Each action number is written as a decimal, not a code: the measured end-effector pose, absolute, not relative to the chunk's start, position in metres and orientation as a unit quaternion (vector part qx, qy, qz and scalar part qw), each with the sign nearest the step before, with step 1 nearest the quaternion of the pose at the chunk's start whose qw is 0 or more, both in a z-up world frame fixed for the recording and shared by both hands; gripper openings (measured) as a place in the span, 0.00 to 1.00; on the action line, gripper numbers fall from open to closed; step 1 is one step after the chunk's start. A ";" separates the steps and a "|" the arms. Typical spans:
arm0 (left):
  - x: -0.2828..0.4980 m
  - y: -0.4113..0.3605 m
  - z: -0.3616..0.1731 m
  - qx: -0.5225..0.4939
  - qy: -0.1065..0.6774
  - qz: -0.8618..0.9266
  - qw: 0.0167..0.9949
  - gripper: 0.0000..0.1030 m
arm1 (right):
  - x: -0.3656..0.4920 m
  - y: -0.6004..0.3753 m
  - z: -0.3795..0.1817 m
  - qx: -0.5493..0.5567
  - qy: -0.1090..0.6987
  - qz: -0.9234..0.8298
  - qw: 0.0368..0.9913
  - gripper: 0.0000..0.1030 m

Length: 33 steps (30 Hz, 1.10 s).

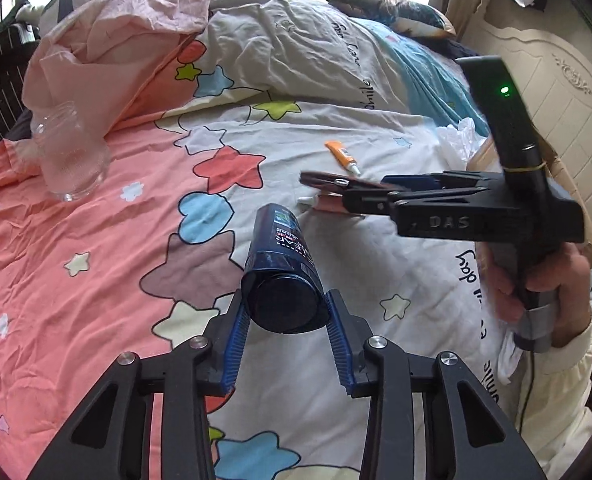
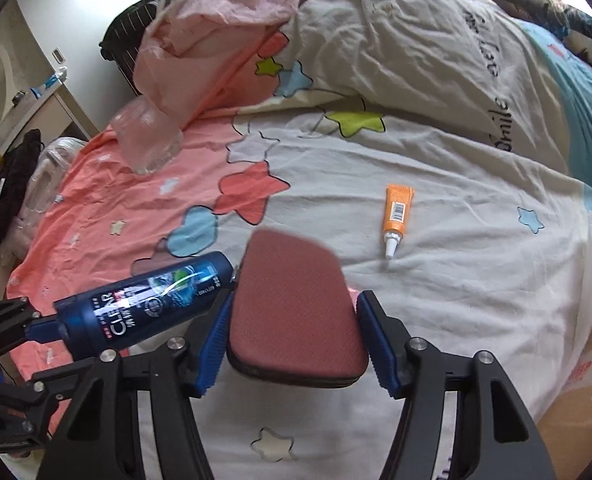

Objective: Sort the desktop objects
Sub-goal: 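Lift the shampoo bottle with the left tool while the right tool lifts the maroon case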

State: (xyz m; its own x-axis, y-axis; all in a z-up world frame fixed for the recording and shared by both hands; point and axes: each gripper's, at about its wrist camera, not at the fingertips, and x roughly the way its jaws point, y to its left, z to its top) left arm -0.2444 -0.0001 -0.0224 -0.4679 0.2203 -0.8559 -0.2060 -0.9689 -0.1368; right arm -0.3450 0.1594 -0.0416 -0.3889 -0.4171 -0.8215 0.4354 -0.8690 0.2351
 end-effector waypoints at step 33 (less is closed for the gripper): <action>-0.252 0.001 -0.100 -0.524 0.102 0.845 0.039 0.80 | -0.331 0.116 -0.079 0.504 0.123 -0.832 0.197 0.53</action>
State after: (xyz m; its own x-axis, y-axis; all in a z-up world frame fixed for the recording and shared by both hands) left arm -0.2520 0.0012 -0.0999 -0.4475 -0.0412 -0.8933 -0.1723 -0.9762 0.1314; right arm -0.3313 0.1163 -0.0786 -0.4151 -0.2046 -0.8865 0.4514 -0.8923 -0.0055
